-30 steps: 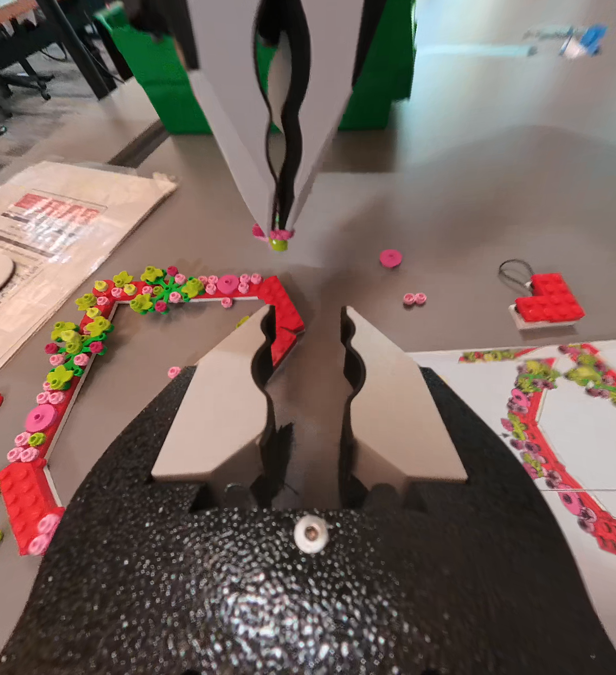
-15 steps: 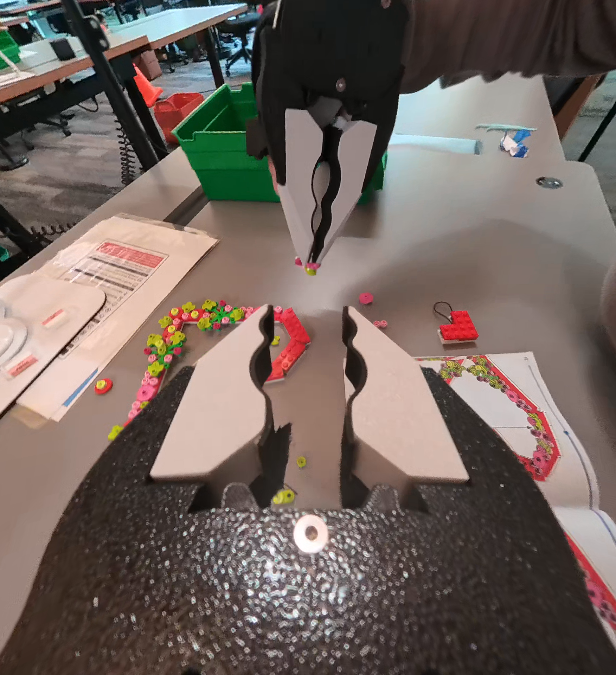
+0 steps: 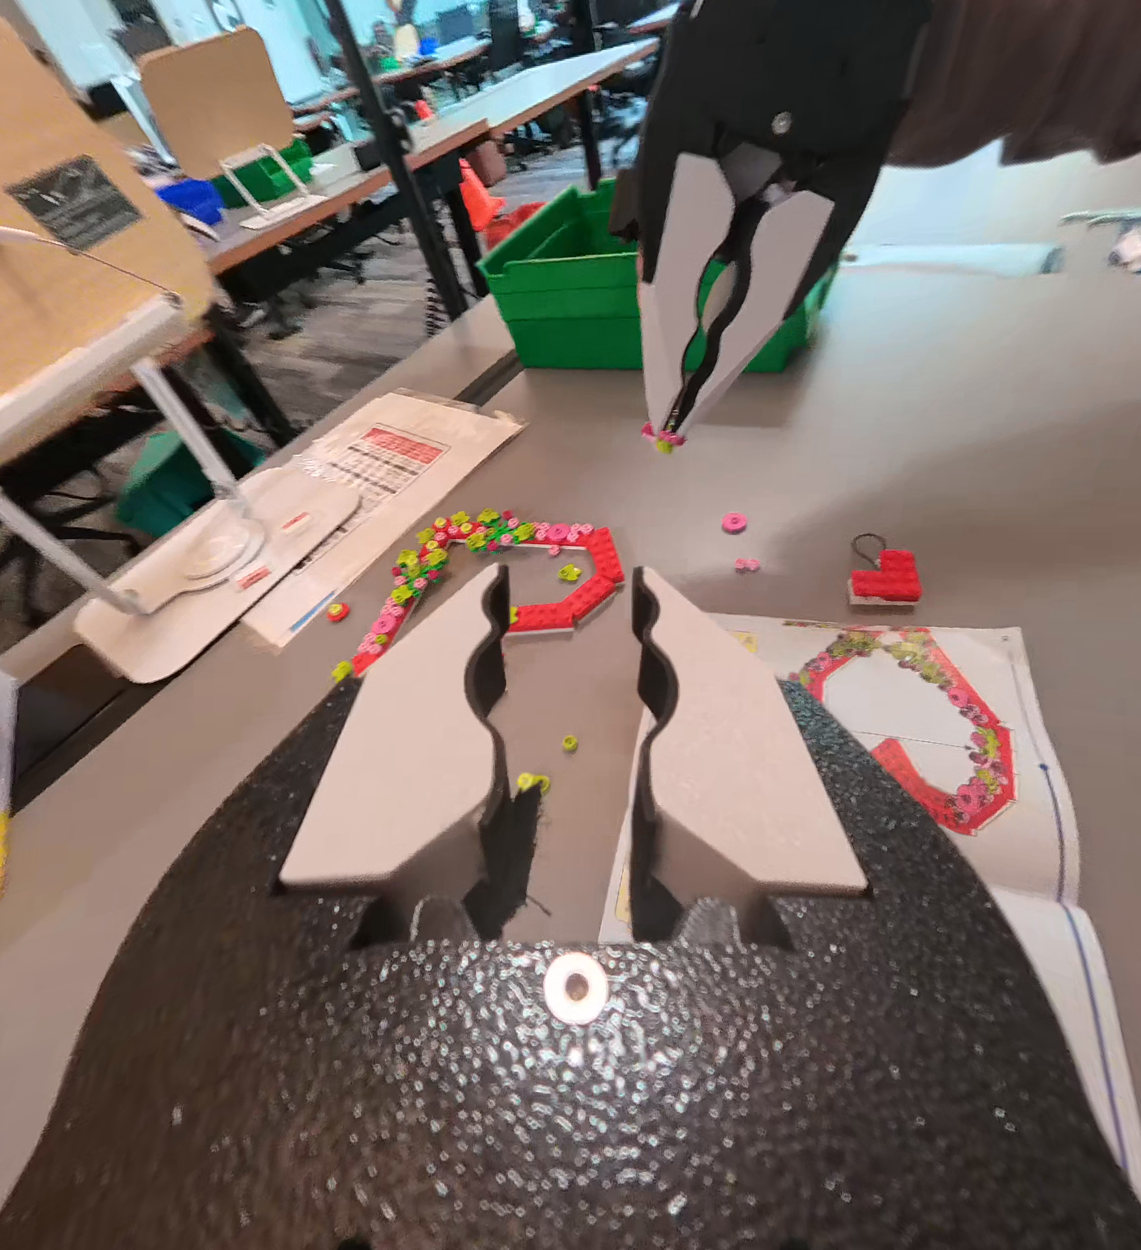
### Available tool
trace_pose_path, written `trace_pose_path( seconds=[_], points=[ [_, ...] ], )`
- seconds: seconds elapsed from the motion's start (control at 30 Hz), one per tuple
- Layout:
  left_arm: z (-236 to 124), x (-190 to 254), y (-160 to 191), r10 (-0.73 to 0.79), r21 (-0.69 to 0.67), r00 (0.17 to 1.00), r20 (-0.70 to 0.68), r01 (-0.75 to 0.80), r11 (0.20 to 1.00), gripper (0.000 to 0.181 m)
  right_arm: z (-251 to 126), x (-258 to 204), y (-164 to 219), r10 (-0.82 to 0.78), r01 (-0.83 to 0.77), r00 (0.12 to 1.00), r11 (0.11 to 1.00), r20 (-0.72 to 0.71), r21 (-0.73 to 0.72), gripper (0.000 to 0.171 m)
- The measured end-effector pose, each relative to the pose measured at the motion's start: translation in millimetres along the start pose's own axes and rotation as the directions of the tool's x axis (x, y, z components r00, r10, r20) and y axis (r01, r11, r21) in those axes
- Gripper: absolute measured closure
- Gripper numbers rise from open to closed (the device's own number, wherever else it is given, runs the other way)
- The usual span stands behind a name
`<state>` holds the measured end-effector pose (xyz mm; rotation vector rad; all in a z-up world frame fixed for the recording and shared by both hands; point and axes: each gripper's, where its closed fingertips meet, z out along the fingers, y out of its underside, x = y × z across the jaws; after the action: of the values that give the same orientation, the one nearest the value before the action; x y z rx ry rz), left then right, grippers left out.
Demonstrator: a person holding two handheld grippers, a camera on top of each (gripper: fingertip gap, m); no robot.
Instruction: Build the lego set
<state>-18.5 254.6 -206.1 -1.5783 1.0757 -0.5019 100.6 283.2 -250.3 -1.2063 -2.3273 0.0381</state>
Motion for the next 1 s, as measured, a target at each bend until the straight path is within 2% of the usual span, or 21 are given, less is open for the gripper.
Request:
trace_pose_path(
  seconds=[0.03, 0.13, 0.27, 0.4, 0.5, 0.67, 0.87, 1.0],
  points=[
    [-3, 1, -1, 0.007, 0.013, 0.999, 0.033, -0.007, 1.0, 0.149, 0, -3, -3, 0.0, 0.001, 1.0, 1.0, -0.015, 0.013, 0.169],
    [-5, 6, -9, -0.015, 0.059, 0.999, 0.051, 0.012, 0.998, 0.155, -2, -12, -10, 0.032, -0.031, 0.999, 0.998, -0.028, 0.05, 0.169],
    [9, 10, -7, 0.002, -0.025, 1.0, 0.021, -0.001, 1.0, 0.147, -5, -15, -9, 0.053, -0.05, 0.997, 0.998, -0.062, 0.049, 0.169],
    [28, 18, -8, 0.006, -0.052, 1.0, -0.011, -0.006, 0.999, 0.145, -5, -13, -7, 0.077, -0.072, 0.994, 0.995, -0.077, 0.069, 0.169],
    [41, 15, -1, 0.013, -0.109, 1.0, -0.025, -0.016, 0.994, 0.14, -2, -10, -3, 0.072, -0.068, 0.996, 0.996, -0.062, 0.062, 0.169],
    [59, 4, 4, -0.016, -0.124, 0.998, -0.06, 0.008, 0.992, 0.14, 6, 3, 3, 0.059, -0.056, 0.998, 0.996, -0.029, 0.075, 0.169],
    [83, 4, 24, -0.025, -0.166, 0.992, -0.125, 0.004, 0.986, 0.139, 18, 14, 12, 0.042, -0.044, 0.999, 0.993, 0.018, 0.109, 0.169],
    [99, 12, 47, 0.038, -0.21, 0.985, -0.17, -0.074, 0.975, 0.137, 32, 16, 19, 0.018, -0.028, 0.996, 0.991, 0.082, 0.128, 0.169]
  ],
)
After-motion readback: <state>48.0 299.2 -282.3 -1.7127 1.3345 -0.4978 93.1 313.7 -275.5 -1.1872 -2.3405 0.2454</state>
